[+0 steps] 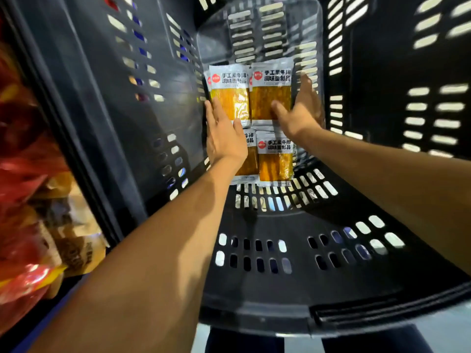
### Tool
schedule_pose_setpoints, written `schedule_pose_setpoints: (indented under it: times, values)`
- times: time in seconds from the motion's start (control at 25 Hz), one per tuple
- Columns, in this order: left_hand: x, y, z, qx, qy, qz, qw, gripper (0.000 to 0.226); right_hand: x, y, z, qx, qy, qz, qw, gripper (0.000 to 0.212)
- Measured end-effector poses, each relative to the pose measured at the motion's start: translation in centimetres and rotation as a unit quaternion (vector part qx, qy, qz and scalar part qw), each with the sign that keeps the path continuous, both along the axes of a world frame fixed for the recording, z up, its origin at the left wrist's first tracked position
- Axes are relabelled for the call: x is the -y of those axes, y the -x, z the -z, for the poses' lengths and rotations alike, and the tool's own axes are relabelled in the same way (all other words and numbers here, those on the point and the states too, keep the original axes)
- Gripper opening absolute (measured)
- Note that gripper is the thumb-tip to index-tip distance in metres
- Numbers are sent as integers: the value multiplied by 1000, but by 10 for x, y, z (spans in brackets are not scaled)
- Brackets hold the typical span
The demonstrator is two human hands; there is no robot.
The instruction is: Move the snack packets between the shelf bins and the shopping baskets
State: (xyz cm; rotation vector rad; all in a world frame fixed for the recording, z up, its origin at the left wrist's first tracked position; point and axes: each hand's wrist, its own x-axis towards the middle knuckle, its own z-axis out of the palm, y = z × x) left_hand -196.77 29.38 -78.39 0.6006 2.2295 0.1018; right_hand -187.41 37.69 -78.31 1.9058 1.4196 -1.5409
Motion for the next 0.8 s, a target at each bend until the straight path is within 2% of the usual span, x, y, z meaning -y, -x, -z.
schedule_pose_setpoints:
  times: [0.08, 0.24, 0.36, 0.52, 0.68, 0.8]
  values:
    - [3, -9, -29, 7, -30, -21, 999, 57, 2, -9, -28, -28, -58, -3, 998, 52]
    - [13, -24, -112, 44, -79, -58, 994, 42, 12, -34, -110, -61, -109, -93, 988, 44]
    - [25, -35, -205, 53, -120, -18, 991, 36, 16, -54, -200, -83, -121, -98, 984, 41]
    - [50, -45, -323, 56, -122, 44, 990, 33, 35, -88, -327, -122, -139, -134, 974, 33]
    - [87, -58, -422, 79, -150, 22, 985, 33, 55, -123, -432, -143, -151, -140, 968, 32]
    - [109, -63, -473, 83, -161, 17, 983, 32, 76, -143, -489, -157, -191, -129, 960, 29]
